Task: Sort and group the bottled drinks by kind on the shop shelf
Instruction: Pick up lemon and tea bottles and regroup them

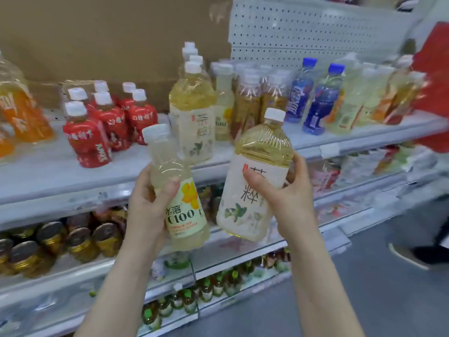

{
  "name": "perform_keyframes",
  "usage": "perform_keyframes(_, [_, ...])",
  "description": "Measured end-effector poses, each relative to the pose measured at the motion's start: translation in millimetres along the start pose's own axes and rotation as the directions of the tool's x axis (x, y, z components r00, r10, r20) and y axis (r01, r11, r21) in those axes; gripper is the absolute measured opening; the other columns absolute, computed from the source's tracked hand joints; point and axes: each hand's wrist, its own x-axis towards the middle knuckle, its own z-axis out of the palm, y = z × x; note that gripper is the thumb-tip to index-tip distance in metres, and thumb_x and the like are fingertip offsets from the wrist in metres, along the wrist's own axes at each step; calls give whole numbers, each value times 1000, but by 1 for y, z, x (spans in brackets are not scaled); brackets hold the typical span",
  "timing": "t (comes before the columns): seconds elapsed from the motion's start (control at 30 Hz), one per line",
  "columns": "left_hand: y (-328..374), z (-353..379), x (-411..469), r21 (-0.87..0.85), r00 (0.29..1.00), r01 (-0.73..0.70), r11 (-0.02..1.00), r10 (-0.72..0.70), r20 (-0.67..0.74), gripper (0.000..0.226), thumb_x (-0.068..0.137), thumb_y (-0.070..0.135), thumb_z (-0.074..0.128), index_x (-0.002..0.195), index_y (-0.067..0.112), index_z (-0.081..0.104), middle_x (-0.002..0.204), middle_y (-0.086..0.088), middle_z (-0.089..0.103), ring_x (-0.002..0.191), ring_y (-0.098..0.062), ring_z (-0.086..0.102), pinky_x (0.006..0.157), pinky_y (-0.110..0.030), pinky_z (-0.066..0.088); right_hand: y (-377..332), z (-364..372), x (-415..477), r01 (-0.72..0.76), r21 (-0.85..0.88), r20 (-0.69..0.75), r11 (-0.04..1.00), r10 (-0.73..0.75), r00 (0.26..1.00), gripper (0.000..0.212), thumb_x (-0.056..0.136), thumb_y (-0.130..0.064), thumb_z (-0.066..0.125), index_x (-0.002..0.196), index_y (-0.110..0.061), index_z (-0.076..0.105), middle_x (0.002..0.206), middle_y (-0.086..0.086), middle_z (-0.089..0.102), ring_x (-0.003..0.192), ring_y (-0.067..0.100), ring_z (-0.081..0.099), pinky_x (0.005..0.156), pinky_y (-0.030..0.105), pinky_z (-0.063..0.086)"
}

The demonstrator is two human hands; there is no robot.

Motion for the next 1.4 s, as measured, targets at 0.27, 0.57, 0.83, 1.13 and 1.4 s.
perform_keyframes(0.27, [-81,195,-29,-54,985,50,997,-40,166,66,72,32,76,132,15,56,111,-1,73,99,-19,68,84,-39,57,27,-190,43,-35,-59,-138,998,27,990,83,59,-30,97,126,-42,52,111,-8,73,98,11,73,85,43,62])
perform_keyframes(0.57, [-122,348,-12,17,962,51,999,-54,268,75,65,40,77,133,20,54,115,0,73,105,-21,70,90,-41,57,38,-324,113,-36,-36,-247,999,26,969,85,62,-25,93,135,-36,51,110,-5,71,89,8,75,69,26,60])
perform_keyframes(0.83, [-170,476,65,-39,939,14,999,0,343,73,64,39,78,132,27,54,115,-1,73,107,-27,69,95,-56,53,56,-410,230,18,-98,-285,995,-45,958,96,58,-30,95,142,-34,48,117,-6,70,93,6,74,72,26,61])
perform_keyframes(1.13, [-207,610,149,-77,927,-117,990,136,349,71,69,34,78,135,25,53,117,4,72,107,-14,68,86,-30,54,51,-504,365,105,-101,-371,989,-135,919,75,69,-14,90,129,-39,52,109,-11,68,87,-2,72,67,17,56])
perform_keyframes(1.4, [-235,683,190,-88,971,-207,974,215,103,107,56,49,91,146,16,43,123,2,70,110,-17,67,87,-31,56,61,-584,527,272,-133,-267,953,-299,916,84,74,-23,91,142,-32,43,124,-5,65,107,4,68,96,40,57])
